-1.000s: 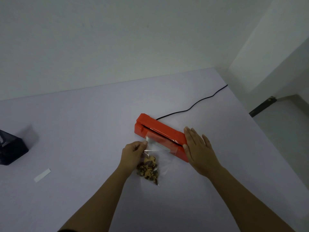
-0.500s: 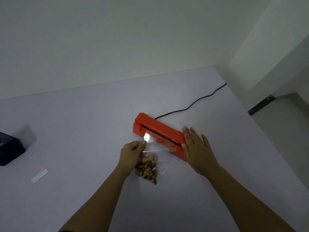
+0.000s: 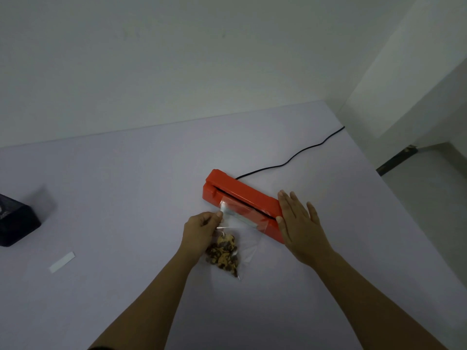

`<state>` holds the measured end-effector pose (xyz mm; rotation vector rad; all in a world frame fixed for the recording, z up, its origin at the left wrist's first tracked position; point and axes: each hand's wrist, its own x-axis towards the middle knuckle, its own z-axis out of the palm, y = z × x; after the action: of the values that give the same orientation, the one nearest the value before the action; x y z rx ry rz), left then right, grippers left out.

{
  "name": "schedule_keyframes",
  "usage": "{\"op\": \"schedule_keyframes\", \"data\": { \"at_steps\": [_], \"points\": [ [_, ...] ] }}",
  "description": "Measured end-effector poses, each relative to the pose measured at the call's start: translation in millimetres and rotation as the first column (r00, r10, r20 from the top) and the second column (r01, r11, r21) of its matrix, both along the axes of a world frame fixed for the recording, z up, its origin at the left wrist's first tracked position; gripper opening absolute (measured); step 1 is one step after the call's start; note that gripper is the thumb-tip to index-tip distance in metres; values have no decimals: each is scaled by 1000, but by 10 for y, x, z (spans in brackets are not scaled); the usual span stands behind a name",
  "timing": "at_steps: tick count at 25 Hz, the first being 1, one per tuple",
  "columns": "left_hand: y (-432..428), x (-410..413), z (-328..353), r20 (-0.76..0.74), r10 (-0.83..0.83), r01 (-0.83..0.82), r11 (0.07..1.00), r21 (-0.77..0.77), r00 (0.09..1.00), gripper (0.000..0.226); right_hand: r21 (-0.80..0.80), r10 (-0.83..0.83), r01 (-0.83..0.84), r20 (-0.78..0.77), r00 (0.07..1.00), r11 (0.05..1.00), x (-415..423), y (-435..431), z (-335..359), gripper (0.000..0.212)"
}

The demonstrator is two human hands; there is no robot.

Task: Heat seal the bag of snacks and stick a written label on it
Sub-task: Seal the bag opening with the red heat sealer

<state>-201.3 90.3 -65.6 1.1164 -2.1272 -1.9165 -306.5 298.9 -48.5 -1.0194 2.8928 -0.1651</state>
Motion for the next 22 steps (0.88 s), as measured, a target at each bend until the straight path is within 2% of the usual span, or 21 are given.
{"op": "schedule_keyframes", "data": {
  "at_steps": [11, 22],
  "points": [
    [-4, -4, -6, -6, -9, 9, 1000, -5, 1000, 30, -29, 6, -6, 18, 1000, 1000, -7, 0, -11, 80],
    [0, -13, -22, -5, -7, 7, 1000, -19, 1000, 32, -28, 10, -10, 13, 1000, 1000, -11, -1, -10, 76]
  ]
}}
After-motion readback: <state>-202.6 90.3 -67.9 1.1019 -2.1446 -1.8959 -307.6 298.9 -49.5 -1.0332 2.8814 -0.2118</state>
